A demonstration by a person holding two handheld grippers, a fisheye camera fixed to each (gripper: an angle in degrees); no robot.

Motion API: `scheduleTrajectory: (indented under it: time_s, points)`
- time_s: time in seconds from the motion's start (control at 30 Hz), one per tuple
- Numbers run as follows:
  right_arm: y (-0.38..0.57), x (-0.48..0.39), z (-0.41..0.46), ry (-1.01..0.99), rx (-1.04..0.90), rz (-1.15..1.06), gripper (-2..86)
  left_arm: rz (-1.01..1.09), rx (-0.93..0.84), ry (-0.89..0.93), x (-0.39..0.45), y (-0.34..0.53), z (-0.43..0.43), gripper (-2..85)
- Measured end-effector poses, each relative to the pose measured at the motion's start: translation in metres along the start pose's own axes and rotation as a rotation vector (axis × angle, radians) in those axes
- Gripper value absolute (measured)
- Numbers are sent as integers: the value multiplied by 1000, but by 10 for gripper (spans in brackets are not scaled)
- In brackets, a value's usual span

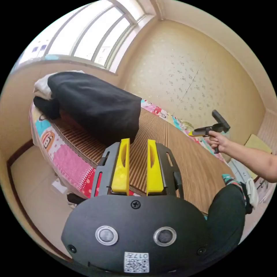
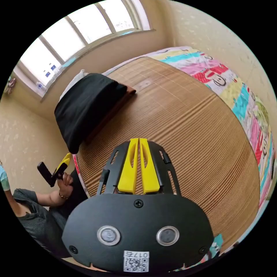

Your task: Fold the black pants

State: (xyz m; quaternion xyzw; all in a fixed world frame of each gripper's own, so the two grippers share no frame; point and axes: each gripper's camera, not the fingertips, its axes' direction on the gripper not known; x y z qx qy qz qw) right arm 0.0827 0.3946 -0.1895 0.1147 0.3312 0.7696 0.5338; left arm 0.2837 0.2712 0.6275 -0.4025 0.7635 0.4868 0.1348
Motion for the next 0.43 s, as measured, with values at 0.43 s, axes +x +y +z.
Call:
scheduleTrajectory:
  time_s: [0.43]
  points:
    - [464,183,-278,223,364,1069,130,334,30,-100,88,71,37,-4]
